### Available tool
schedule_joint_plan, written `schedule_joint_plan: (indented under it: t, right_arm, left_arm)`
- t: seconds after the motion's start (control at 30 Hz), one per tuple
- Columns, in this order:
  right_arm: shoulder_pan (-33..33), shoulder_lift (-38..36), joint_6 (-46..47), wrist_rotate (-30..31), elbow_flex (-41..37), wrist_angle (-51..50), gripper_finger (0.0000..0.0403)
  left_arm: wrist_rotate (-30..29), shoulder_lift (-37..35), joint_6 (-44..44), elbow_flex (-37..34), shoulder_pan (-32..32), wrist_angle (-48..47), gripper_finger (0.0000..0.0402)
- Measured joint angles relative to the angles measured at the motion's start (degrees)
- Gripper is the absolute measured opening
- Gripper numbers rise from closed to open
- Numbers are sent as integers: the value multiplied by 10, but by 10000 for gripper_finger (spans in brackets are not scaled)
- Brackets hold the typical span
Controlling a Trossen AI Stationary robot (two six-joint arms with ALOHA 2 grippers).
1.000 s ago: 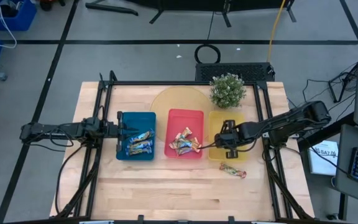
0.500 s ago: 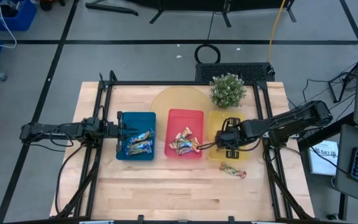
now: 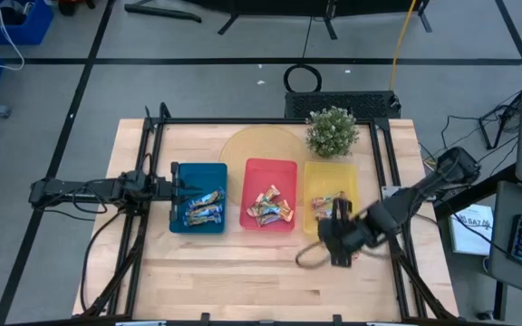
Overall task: Pick and place Granola Bars by type
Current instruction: Put the red granola bar into the yellow bin
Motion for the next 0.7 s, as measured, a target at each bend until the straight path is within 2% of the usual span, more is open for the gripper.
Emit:
schedule_joint_plan:
  t: [0.23,0.37,0.5,0.7]
  right_arm:
    - [72,76,138,-56,0,-22,2]
    - [90,116,209,-48,0,-14,20]
    - [92,143,226,-62,0,20,66]
    - [87,161,226,-59,0,18,163]
  left_arm:
    - [0,0,-1,0,0,0,58]
    - [0,0,-2,0,0,0,58]
    - [0,0,-6,0,0,1,58]
    - [0,0,-7,0,0,0,58]
